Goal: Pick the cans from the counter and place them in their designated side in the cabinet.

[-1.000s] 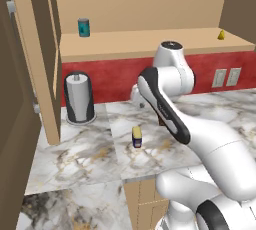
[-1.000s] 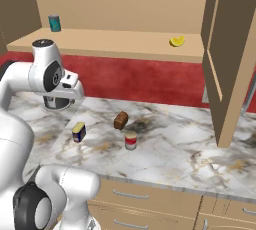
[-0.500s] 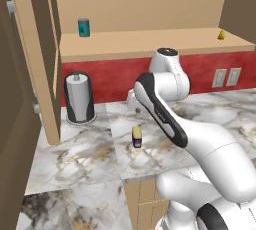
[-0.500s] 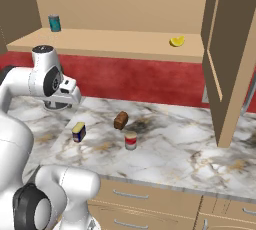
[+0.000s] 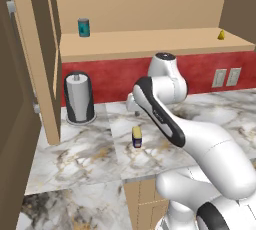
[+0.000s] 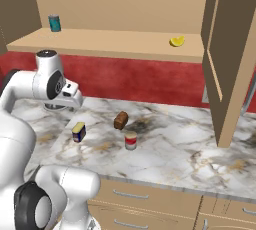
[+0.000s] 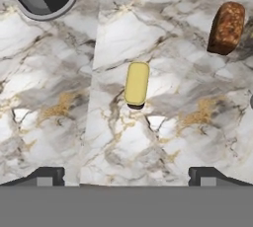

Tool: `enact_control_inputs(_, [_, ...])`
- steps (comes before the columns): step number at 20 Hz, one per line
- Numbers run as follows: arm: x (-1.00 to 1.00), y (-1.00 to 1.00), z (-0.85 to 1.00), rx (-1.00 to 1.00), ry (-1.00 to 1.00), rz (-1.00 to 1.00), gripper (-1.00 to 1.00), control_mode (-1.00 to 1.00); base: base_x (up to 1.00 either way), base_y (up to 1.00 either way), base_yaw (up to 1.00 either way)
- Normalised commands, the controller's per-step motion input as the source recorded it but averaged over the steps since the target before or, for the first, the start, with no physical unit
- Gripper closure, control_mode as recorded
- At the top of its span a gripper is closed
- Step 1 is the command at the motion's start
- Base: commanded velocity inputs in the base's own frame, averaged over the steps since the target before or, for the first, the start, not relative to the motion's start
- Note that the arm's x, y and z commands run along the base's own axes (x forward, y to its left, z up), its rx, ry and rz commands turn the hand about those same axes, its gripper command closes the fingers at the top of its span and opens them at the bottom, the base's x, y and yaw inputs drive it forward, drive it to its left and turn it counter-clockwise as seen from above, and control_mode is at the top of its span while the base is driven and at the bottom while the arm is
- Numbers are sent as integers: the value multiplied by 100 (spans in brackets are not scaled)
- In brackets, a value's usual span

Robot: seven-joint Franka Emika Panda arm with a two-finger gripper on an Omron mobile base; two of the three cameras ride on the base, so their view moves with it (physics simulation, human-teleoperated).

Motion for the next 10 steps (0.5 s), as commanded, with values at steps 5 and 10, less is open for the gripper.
enact_control_inputs(5, [18,0,-14,0,1,0,-100,-100,0,0,0])
enact_control_inputs(10, [17,0,-12,0,3,0,-100,-100,0,0,0])
